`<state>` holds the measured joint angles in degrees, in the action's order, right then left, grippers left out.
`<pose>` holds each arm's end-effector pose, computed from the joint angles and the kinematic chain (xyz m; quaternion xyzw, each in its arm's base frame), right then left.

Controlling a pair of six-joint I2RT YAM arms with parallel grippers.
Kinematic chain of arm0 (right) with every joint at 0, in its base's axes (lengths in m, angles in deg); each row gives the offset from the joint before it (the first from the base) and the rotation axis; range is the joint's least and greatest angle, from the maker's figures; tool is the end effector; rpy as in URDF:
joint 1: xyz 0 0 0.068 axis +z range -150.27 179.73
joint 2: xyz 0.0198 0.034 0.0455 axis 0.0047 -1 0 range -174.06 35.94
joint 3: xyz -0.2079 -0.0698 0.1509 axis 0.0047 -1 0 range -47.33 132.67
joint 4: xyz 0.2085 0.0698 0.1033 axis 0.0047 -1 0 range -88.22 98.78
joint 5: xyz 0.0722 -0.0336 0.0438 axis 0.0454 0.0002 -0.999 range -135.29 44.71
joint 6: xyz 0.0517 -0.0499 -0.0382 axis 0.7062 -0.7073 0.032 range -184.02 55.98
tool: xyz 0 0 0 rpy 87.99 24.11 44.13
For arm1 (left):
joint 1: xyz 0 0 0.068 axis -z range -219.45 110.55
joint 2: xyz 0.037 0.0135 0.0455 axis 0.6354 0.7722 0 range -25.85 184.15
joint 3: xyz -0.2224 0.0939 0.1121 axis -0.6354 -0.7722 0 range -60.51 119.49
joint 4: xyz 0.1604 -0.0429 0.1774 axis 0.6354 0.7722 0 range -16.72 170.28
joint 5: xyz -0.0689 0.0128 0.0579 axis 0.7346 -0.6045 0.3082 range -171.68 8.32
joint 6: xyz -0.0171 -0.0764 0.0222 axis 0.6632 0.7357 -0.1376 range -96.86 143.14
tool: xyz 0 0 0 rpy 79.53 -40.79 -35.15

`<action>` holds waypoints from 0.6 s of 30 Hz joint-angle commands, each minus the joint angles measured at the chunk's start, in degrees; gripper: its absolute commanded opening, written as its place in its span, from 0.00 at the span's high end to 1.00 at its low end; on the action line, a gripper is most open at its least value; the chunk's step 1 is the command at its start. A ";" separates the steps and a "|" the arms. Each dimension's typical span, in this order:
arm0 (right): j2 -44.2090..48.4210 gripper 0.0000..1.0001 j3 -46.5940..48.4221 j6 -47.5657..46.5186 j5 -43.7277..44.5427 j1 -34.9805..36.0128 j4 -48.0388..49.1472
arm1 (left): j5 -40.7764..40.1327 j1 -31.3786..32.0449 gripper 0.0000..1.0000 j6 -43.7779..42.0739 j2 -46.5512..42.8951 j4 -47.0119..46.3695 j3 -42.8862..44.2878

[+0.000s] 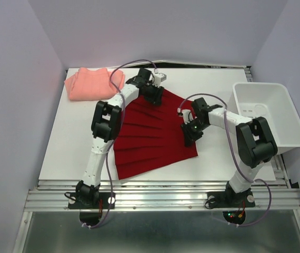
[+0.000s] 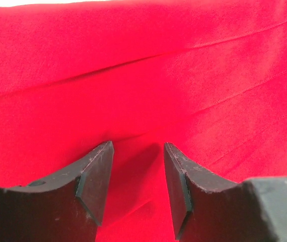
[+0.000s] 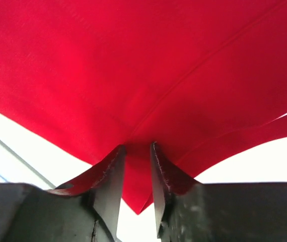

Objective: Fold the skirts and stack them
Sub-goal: Flatten the skirt out, then fold the skirt

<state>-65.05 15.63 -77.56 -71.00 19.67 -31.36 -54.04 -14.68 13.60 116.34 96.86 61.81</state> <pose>0.2823 0.1350 0.1399 -0.3012 0.9221 0.2266 0.0879 0.4897 -0.2620 0.1572 0.3533 0.8245 -0.2684 0.3513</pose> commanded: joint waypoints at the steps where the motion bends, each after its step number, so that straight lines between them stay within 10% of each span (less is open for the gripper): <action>1: 4.65 0.64 3.39 0.71 -3.20 0.80 -1.17 | 1.45 -2.71 0.42 -2.85 -12.70 4.81 -4.36; 7: 19.67 0.25 3.67 -6.66 -2.23 0.80 0.24 | 2.60 -5.87 0.33 -4.61 -40.52 -1.67 -23.86; 12: 28.03 0.22 -0.81 -24.37 -0.04 2.02 -3.62 | -3.02 -6.23 0.02 -13.90 -64.87 -7.22 -46.32; 18: 38.05 0.30 -12.23 -39.88 4.26 10.19 -2.94 | -2.15 -4.74 0.02 -24.98 -83.99 -4.34 -67.72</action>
<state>-30.91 9.86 -103.16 -70.35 25.22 -33.28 -56.01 -20.99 -1.48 35.71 88.31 5.92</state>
